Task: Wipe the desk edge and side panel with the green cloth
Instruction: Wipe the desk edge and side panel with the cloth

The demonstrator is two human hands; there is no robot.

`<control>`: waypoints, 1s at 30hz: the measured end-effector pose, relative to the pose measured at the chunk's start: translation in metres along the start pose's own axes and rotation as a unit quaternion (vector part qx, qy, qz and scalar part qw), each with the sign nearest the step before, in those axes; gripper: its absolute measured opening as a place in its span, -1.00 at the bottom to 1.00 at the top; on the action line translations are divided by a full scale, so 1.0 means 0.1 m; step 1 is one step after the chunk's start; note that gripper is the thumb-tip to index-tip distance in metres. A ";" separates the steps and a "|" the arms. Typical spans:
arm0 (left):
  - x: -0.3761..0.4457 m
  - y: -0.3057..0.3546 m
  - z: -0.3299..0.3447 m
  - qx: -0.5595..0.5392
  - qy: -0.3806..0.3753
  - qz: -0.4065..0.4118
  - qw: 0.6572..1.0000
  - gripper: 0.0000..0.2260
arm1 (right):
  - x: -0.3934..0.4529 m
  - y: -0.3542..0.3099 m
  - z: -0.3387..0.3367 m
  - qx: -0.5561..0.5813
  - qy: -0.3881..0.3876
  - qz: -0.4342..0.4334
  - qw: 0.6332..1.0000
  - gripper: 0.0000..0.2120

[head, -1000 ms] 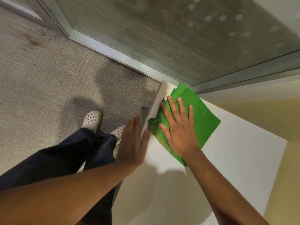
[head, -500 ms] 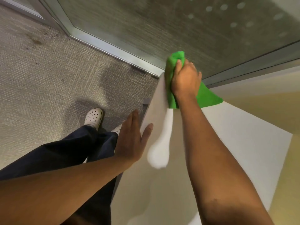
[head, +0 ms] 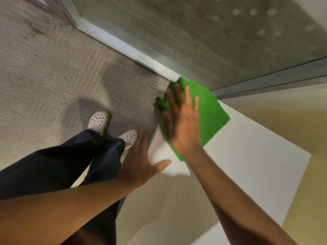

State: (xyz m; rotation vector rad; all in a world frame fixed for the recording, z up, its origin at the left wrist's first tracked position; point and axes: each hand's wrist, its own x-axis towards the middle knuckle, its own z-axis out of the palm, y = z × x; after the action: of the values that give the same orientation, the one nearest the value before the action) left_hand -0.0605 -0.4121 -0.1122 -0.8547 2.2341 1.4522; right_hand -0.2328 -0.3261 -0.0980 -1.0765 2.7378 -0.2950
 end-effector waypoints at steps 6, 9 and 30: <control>-0.08 -0.05 0.03 -0.023 0.028 0.039 0.999 0.07 | 0.25 -0.07 -0.03 -0.026 -0.002 -0.233 0.972 -0.65; -0.08 -0.07 0.02 -0.016 0.021 0.030 0.999 0.08 | 0.83 0.17 -0.14 -0.003 0.020 -0.147 0.989 -0.59; -0.05 -0.17 0.07 0.025 -0.039 0.039 0.998 0.23 | 0.36 0.16 -0.12 -0.022 0.027 0.173 0.984 -0.30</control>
State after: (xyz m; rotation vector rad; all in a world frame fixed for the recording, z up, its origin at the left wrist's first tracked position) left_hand -0.0460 -0.4094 -0.1238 -0.6905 2.2577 1.4330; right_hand -0.2722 -0.3375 -0.0942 -0.5886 2.9241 -0.2146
